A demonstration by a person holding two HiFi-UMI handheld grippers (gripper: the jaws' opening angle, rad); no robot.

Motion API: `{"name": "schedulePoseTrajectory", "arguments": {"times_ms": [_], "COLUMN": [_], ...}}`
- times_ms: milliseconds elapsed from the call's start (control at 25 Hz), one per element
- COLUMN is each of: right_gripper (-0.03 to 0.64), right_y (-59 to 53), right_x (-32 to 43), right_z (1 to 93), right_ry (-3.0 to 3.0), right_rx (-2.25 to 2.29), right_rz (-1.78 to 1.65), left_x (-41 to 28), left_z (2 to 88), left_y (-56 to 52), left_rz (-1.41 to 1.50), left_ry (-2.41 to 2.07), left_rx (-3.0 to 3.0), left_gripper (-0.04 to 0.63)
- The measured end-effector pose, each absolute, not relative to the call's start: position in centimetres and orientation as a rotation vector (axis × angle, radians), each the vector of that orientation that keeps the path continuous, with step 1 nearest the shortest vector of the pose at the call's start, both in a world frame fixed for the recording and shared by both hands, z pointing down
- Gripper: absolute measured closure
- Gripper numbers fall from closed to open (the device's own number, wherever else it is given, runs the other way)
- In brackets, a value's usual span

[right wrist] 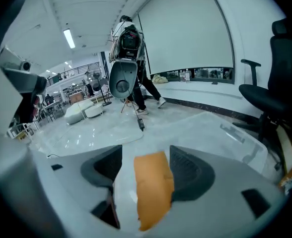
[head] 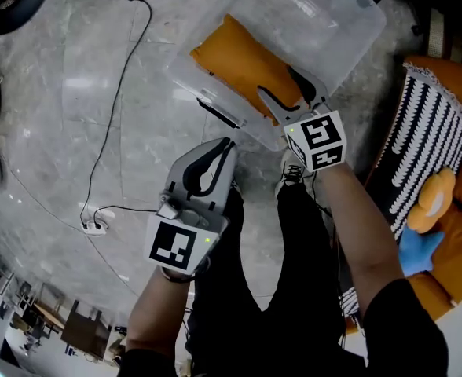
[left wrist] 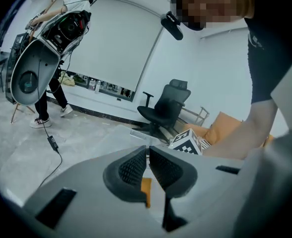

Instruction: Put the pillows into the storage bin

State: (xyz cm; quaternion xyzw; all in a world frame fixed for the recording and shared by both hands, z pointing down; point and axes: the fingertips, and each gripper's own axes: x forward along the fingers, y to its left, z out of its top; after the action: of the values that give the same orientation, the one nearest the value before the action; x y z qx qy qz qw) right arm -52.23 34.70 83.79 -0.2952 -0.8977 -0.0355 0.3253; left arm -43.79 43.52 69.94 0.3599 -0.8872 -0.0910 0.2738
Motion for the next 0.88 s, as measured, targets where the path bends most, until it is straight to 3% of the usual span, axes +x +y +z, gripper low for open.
{"name": "schedulePoseTrajectory", "arguments": {"times_ms": [400, 880], "right_gripper": [0.287, 0.253], "right_y": [32.9, 29.3], "right_x": [-50.9, -51.2], "right_z": [73.1, 46.5], "right_ry": [-2.46, -2.728], "right_rx": [-0.781, -0.701], "right_rz": [-0.054, -0.018], "left_x": [-43.1, -45.9], "left_z": [62.3, 41.3], "left_y": [41.3, 38.7], "left_rz": [-0.217, -0.189], "left_ry": [-2.454, -2.574], "left_rx": [1.02, 1.182], "left_gripper": [0.588, 0.56]}}
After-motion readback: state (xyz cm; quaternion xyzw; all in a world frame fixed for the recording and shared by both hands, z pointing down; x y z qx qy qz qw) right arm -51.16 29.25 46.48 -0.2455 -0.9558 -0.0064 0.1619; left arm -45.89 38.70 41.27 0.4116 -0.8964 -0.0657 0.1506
